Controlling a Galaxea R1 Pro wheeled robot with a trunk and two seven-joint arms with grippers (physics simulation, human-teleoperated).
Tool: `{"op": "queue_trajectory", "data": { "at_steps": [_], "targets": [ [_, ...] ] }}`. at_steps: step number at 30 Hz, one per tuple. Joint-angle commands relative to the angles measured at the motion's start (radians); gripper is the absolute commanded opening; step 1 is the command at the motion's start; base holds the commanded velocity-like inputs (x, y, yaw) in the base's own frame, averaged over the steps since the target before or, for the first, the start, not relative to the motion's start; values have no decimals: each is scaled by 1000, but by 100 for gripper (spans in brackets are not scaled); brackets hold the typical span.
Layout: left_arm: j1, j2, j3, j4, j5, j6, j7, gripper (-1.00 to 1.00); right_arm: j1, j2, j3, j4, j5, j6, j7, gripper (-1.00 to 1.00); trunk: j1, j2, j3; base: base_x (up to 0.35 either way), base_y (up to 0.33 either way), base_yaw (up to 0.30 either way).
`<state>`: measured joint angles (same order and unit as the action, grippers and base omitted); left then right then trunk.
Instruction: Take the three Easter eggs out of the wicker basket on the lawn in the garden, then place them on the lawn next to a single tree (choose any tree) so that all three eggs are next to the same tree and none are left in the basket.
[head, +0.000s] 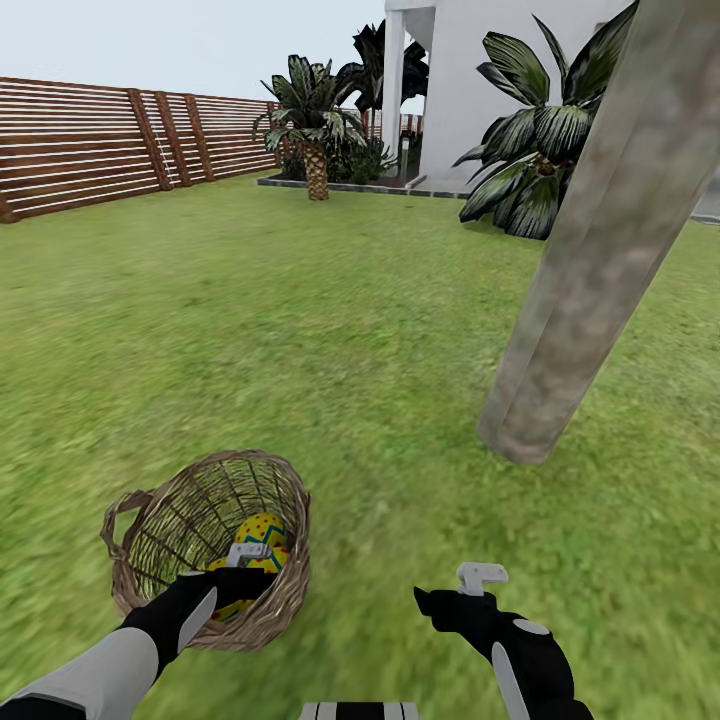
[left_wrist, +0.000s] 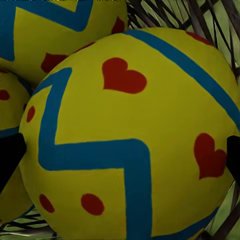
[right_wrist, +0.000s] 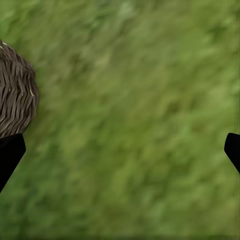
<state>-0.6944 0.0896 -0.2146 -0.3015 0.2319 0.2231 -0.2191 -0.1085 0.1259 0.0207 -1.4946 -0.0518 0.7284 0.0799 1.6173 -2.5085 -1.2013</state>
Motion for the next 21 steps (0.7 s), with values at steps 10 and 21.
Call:
{"op": "queue_trajectory", "data": {
  "at_steps": [10,21],
  "targets": [
    [0,2,-5,-2,10,7,0,-100,0,1,-1,-1,-5,5,0,100,0,0,-1,-1,0,0],
    [0,1,-5,-2,10,7,0,-100,0,0,-1,-1,-5,5,0,100,0,0,-1,-53,0,0]
  ]
}}
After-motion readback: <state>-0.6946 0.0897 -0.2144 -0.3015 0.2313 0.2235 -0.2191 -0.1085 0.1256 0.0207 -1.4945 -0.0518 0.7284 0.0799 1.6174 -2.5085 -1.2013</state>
